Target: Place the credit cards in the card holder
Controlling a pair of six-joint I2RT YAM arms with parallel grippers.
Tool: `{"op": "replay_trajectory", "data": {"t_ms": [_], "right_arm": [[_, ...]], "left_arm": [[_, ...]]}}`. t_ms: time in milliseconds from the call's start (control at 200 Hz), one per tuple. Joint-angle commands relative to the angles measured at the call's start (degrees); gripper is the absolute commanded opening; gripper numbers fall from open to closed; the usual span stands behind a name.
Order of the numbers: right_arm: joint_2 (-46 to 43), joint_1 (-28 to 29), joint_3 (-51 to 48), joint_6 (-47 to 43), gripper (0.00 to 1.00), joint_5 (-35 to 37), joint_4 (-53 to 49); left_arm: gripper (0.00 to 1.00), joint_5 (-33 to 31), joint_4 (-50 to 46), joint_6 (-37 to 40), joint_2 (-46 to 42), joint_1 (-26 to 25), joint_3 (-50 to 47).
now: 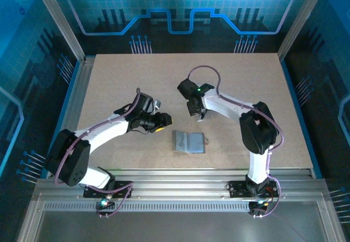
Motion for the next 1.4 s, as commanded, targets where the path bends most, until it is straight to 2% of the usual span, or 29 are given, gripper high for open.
{"op": "replay_trajectory", "data": {"t_ms": [0,285,510,795,1166,1396], "right_arm": [[2.6,-0.9,3.3,-1.9,0.69,2.2,-2.3],[7.1,-1.4,6.0,-2.8,0.62,4.6,-2.8],[2.1,-2.9,3.9,-3.3,0.63,-0.9,-0.3],[5.2,-4.5,6.3,-4.5,0.6,-1.4,-1.6],[9.2,-4.5,7.2,-4.8,0.57,1.4,-1.0],[8.4,-4.1,6.7,-4.9,0.53,5.6,-1.4]], "left_arm": [[0.54,1.3,-0.1,-0.9,3.8,-0.4,4.5],[0.53,3.1,3.2,-2.6,9.4,-0.4,6.5],[0.53,3.0,3.7,-2.1,9.3,-0.4,5.5],[0.53,3.6,4.8,-3.0,9.3,-0.6,5.1],[0.53,3.4,5.1,-3.1,8.9,-0.7,4.0],[0.53,3.5,5.7,-3.5,9.1,-0.7,3.4]]}}
